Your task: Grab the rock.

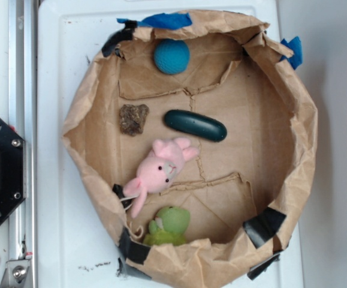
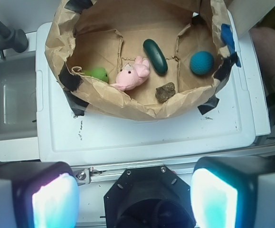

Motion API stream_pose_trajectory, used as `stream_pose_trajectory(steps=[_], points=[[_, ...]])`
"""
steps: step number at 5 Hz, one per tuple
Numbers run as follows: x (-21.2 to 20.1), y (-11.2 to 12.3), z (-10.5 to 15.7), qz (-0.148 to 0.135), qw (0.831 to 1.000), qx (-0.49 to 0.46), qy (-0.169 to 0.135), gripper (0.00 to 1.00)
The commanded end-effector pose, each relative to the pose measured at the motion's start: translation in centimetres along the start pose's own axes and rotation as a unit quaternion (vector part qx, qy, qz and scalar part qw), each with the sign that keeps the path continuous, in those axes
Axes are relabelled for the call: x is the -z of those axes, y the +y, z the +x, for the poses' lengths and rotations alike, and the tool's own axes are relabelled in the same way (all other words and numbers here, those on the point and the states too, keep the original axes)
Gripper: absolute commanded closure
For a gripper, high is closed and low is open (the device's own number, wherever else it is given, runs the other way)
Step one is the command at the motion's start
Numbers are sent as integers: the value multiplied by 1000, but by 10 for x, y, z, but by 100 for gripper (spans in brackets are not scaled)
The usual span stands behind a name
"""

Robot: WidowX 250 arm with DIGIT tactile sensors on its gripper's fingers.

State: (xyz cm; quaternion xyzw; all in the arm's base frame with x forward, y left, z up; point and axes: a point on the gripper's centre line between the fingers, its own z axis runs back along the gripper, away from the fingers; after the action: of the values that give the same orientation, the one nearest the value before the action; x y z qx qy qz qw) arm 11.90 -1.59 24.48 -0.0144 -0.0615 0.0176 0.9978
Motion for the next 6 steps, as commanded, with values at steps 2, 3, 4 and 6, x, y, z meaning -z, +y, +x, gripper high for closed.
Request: stream_pose_trajectory(steps=[2,3,4,6], points=[[11,16,46,24,1000,-8,-9,0],[30,45,95,27,999,15,-5,0],[51,58,128,2,998,63,7,0],[78,54,133,-36,990,134,22,0]])
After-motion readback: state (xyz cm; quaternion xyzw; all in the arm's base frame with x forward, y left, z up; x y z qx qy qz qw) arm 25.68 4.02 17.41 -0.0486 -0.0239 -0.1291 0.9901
